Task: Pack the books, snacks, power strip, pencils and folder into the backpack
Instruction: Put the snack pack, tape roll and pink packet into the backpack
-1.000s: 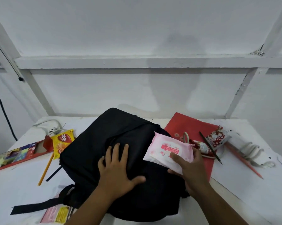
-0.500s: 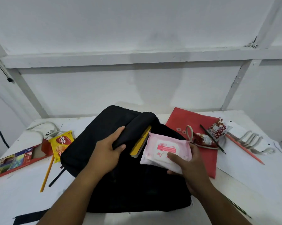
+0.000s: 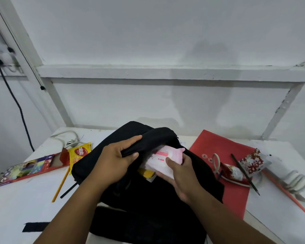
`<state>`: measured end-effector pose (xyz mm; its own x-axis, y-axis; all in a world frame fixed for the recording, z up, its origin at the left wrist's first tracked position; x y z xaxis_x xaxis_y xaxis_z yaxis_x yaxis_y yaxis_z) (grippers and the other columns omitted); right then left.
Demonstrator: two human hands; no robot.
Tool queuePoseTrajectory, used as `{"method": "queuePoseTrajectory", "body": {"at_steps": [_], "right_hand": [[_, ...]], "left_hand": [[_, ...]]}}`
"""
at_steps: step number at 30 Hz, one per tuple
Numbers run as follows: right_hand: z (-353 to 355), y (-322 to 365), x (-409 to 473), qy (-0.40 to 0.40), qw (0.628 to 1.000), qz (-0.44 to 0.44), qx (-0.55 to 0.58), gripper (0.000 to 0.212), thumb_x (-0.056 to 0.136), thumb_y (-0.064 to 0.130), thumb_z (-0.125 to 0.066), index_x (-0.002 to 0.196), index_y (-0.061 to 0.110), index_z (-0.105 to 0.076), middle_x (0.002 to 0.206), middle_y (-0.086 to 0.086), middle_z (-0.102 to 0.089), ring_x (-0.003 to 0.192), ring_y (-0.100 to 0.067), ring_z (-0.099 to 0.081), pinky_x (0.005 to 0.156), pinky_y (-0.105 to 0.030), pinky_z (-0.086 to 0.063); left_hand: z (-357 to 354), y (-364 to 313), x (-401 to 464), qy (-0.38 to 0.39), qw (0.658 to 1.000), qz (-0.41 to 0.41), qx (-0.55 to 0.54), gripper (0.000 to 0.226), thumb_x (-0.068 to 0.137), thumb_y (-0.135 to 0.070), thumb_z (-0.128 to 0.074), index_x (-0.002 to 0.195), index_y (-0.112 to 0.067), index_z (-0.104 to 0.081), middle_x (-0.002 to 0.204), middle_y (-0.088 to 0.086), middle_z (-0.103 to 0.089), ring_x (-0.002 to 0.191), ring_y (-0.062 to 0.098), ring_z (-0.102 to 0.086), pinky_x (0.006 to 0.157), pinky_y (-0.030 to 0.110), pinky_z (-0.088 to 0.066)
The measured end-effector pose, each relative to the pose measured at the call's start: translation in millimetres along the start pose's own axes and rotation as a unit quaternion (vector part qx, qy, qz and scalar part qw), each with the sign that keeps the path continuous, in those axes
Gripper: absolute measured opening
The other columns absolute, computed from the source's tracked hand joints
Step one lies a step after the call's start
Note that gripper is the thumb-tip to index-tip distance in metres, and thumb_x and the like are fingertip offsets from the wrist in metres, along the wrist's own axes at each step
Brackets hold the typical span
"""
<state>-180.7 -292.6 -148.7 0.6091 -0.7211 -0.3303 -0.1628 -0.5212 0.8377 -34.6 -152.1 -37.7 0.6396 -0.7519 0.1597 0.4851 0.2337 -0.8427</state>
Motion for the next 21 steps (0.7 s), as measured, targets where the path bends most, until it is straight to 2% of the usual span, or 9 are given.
{"method": "queuePoseTrajectory", "body": {"at_steps": [2, 5, 6, 9, 10, 12, 15, 18, 21], "right_hand": [[-8.6, -6.6, 10.5, 0.024, 1.000, -0.009, -0.015, 0.058, 0.094, 0.010, -0.065, 0.140, 0.027, -0.035, 0.128, -0.006, -0.058, 0.107, -0.025, -0.067, 0.079, -0.045, -0.062], [-4.2, -1.7, 21.7, 0.016, 0.971, 0.033, -0.235, 0.069, 0.090, 0.026, -0.070, 0.144, 0.029, -0.028, 0.132, 0.000, -0.055, 0.111, -0.019, -0.061, 0.092, -0.044, -0.057], [-0.2, -0.3, 25.5, 0.011, 0.963, 0.037, -0.265, 0.069, 0.087, 0.027, -0.072, 0.143, 0.026, -0.031, 0.130, 0.001, -0.057, 0.110, -0.017, -0.061, 0.092, -0.041, -0.057], [5.0, -2.1, 32.6, 0.015, 0.978, 0.007, -0.206, 0.058, 0.083, 0.013, -0.079, 0.129, 0.021, -0.044, 0.116, -0.003, -0.064, 0.098, -0.020, -0.067, 0.066, -0.033, -0.060], [4.0, -2.0, 34.1, 0.014, 0.983, 0.005, -0.182, 0.056, 0.082, 0.010, -0.079, 0.126, 0.019, -0.046, 0.115, -0.005, -0.064, 0.096, -0.021, -0.068, 0.064, -0.035, -0.061], [-1.7, -1.3, 37.9, 0.004, 0.986, 0.028, -0.167, 0.054, 0.080, 0.008, -0.080, 0.124, 0.018, -0.049, 0.116, -0.007, -0.064, 0.098, -0.023, -0.067, 0.077, -0.042, -0.062], [-14.0, -2.8, 46.1, -0.012, 0.989, 0.043, -0.139, 0.053, 0.082, 0.010, -0.079, 0.125, 0.017, -0.050, 0.117, -0.003, -0.061, 0.105, -0.020, -0.063, 0.093, -0.042, -0.056], [-20.3, -9.1, 57.4, -0.044, 0.995, 0.021, -0.092, 0.051, 0.084, 0.009, -0.077, 0.127, 0.015, -0.049, 0.119, -0.008, -0.062, 0.105, -0.025, -0.064, 0.092, -0.047, -0.057], [-22.9, -10.8, 65.6, -0.066, 0.995, 0.011, -0.068, 0.046, 0.088, 0.004, -0.072, 0.128, 0.011, -0.050, 0.116, -0.011, -0.064, 0.100, -0.026, -0.066, 0.081, -0.040, -0.061]], "left_hand": [[1.8, -7.0, -0.3, -0.005, 1.000, -0.004, 0.014, 0.054, 0.088, -0.005, -0.071, 0.126, -0.044, -0.064, 0.119, -0.031, -0.065, 0.112, -0.019, -0.054, 0.089, -0.003, -0.037], [5.0, -15.8, 1.5, -0.016, 0.999, -0.002, 0.036, 0.054, 0.088, -0.006, -0.072, 0.124, -0.045, -0.066, 0.116, -0.032, -0.066, 0.109, -0.020, -0.055, 0.087, -0.004, -0.037], [5.1, -18.0, 1.9, -0.017, 0.999, -0.001, 0.040, 0.053, 0.087, -0.006, -0.072, 0.124, -0.044, -0.067, 0.116, -0.031, -0.067, 0.109, -0.019, -0.056, 0.086, -0.004, -0.037], [5.1, -24.8, 2.3, -0.026, 0.999, 0.003, 0.040, 0.052, 0.087, -0.003, -0.072, 0.122, -0.041, -0.068, 0.114, -0.028, -0.068, 0.106, -0.019, -0.057, 0.086, -0.003, -0.038], [5.7, -27.9, 2.6, -0.032, 0.999, 0.002, 0.040, 0.052, 0.087, -0.002, -0.072, 0.121, -0.041, -0.069, 0.114, -0.028, -0.069, 0.106, -0.018, -0.058, 0.086, -0.002, -0.038], [8.6, -33.0, 2.7, -0.045, 0.998, 0.000, 0.042, 0.051, 0.086, -0.002, -0.072, 0.120, -0.041, -0.070, 0.111, -0.026, -0.071, 0.102, -0.017, -0.060, 0.085, -0.001, -0.039], [10.5, -39.3, 2.2, -0.048, 0.998, 0.003, 0.037, 0.050, 0.086, 0.001, -0.071, 0.120, -0.037, -0.071, 0.106, -0.023, -0.073, 0.096, -0.015, -0.062, 0.081, 0.001, -0.041], [12.2, -41.4, 3.2, -0.054, 0.998, 0.008, 0.032, 0.051, 0.086, 0.003, -0.070, 0.118, -0.037, -0.072, 0.109, -0.022, -0.073, 0.102, -0.011, -0.063, 0.083, 0.003, -0.042], [11.9, -40.5, 6.1, -0.051, 0.998, 0.011, 0.032, 0.052, 0.086, 0.002, -0.070, 0.118, -0.038, -0.071, 0.112, -0.022, -0.072, 0.107, -0.009, -0.063, 0.088, 0.006, -0.044]]}}
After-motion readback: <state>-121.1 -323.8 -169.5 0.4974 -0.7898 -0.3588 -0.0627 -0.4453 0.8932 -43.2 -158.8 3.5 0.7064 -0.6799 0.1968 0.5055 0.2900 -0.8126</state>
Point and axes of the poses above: each hand's wrist, its own x-axis towards the middle knuckle, its own z-axis out of the back of the hand, y = z × x, the point moved 9 cm from there along x, towards the middle knuckle
